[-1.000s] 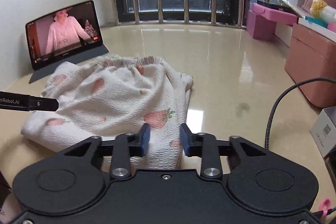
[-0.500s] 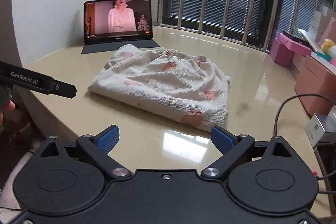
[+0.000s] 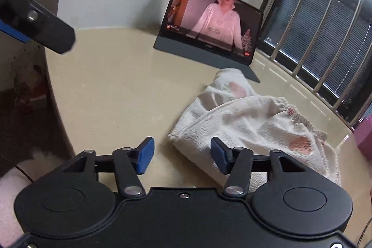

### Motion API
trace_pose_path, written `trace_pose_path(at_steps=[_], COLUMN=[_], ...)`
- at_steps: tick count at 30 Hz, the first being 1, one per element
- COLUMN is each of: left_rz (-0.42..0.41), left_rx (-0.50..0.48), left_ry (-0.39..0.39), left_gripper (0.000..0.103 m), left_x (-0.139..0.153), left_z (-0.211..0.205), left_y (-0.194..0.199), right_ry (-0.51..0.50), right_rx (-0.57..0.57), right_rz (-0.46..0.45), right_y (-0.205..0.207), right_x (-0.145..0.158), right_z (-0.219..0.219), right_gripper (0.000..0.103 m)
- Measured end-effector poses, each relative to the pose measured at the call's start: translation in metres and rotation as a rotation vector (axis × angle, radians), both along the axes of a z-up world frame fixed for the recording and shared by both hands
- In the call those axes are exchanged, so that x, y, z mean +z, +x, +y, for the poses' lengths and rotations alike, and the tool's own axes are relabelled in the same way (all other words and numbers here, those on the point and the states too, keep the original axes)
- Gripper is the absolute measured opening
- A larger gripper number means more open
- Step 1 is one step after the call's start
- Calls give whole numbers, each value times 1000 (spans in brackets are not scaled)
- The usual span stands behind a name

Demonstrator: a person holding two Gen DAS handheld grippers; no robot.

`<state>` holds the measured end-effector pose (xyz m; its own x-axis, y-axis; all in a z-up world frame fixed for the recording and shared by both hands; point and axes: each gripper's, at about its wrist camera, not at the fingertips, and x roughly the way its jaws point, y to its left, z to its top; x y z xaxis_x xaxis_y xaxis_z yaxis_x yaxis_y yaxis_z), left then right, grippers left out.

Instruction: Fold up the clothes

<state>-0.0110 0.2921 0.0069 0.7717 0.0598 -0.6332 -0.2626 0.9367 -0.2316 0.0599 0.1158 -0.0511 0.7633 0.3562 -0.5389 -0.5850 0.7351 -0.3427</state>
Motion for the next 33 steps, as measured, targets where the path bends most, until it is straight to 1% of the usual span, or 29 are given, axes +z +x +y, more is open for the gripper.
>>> trace_pose_path(at_steps=[2,4,5,6,9,10,11,13,16,18,20,22,25,26,28,29,31,33], left_rz=[3,2,5,8,12,14,19,31,65,93,127,152,134,126,124,125,135,145], left_rx=[9,6,0,-5,-33,-50,-65,-98,-171,-192,-178,-160,-107,-85,-42,-24,-3,18], left_ry=[-12,-28,-36,-40,-39,-55,-86,-161,-373,-526,-619,-702,-763,-779,-804,-810,-803,-796], left_gripper=[103,103,103,103,103,103,103,103,103,103,103,102,99,95,69,62,27,16], left_x=[-2,-4,-4,-4,-4,-4,-5,-7,-23,-40,-55,-69,-80,-82,-85,-86,-85,-84], left_z=[7,12,13,14,11,10,10,11,12,8,2,-4,-13,-14,-16,-17,-16,-16], left_y=[-1,0,3,6,23,32,44,68,114,144,168,189,205,207,210,211,208,206], right_ry=[-33,-60,-72,-81,-87,-87,-77,12,175,259,323,362,415,420,422,420,415,415], right_rx=[-10,-31,-50,-69,-77,-75,-76,-87,-104,-101,-95,-88,-74,-68,-60,-57,-47,-37], right_rz=[12,12,13,18,29,33,43,100,166,172,175,183,200,207,224,234,251,271], right_y=[7,13,17,20,22,22,23,29,31,27,21,16,11,9,7,6,2,0], right_x=[-6,-9,-10,-11,-12,-12,-11,-1,22,38,53,61,69,68,65,63,59,52], right_z=[14,22,24,25,20,18,15,0,-32,-54,-74,-90,-111,-115,-121,-124,-125,-127], right_gripper=[48,43,35,19,9,9,7,6,6,6,6,6,6,6,6,6,6,6])
